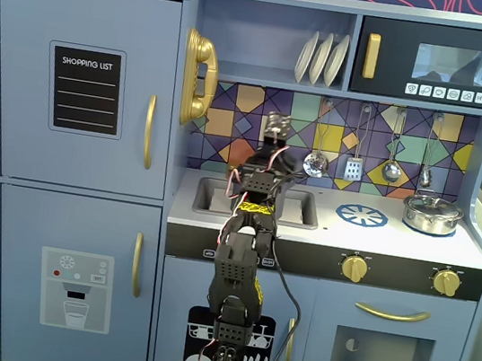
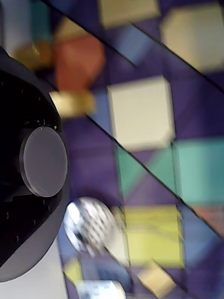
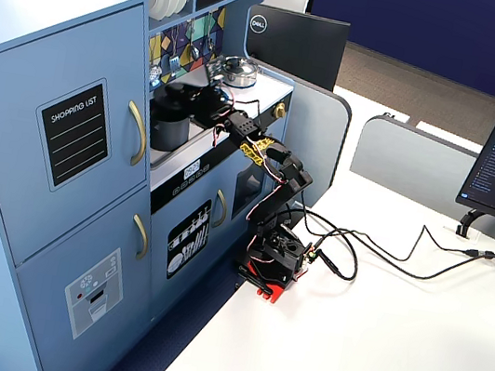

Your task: Pick up the lid from the counter and put it on the gray recipient

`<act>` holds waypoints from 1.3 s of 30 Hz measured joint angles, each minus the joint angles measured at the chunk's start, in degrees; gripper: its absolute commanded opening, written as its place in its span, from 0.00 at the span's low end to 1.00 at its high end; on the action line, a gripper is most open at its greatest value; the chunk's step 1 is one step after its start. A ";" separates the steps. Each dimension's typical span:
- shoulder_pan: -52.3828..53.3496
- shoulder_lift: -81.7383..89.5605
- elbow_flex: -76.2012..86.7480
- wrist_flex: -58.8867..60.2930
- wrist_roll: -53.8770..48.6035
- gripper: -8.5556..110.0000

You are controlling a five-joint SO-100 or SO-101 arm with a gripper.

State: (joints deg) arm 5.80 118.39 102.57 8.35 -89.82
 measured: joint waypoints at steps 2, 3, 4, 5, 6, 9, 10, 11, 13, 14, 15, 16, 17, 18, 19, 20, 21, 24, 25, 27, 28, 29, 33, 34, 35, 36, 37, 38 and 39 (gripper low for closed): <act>-1.05 0.00 1.05 0.00 0.00 0.07; -1.41 0.00 1.41 0.00 0.00 0.07; -1.67 0.00 1.76 0.00 0.00 0.07; -2.11 0.00 2.11 -0.09 0.00 0.07; -2.55 0.00 2.46 -0.09 0.00 0.07; -3.96 0.00 2.99 -0.18 0.00 0.07; -4.13 0.00 2.99 -0.18 -0.18 0.07; -4.22 0.00 2.99 -0.18 -0.18 0.07; -4.39 0.00 2.99 -0.18 -0.44 0.07; -4.48 0.00 2.99 -0.18 -0.70 0.07; -4.48 0.00 3.52 -0.62 -0.79 0.07; -4.48 0.09 3.96 -1.14 -0.44 0.07; -4.48 0.09 4.22 -1.49 -0.44 0.07; -4.39 0.09 4.48 -1.85 -0.70 0.07; -4.39 0.09 4.83 -2.20 -0.97 0.07; -4.48 0.09 5.01 -2.64 -1.23 0.07; -4.48 0.09 5.01 -2.90 -1.49 0.07; -4.48 0.09 5.01 -3.25 -2.02 0.07; -4.48 0.09 5.01 -3.34 -2.20 0.07; -4.22 0.09 5.01 -3.34 -2.46 0.07; -3.96 0.09 5.01 -3.34 -2.46 0.07; -3.69 0.09 5.01 -3.34 -2.55 0.07; -2.46 0.09 5.10 -3.34 -3.08 0.07; -2.29 0.09 5.10 -3.34 -3.08 0.07; -2.02 0.09 5.10 -3.34 -3.08 0.07; -1.93 0.09 5.10 -3.34 -3.08 0.07; -1.58 0.09 5.10 -3.34 -3.08 0.07; -1.49 0.09 5.10 -3.34 -3.08 0.07; -1.41 0.09 5.10 -3.34 -3.08 0.07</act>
State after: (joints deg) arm 4.39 118.48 107.67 5.01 -92.90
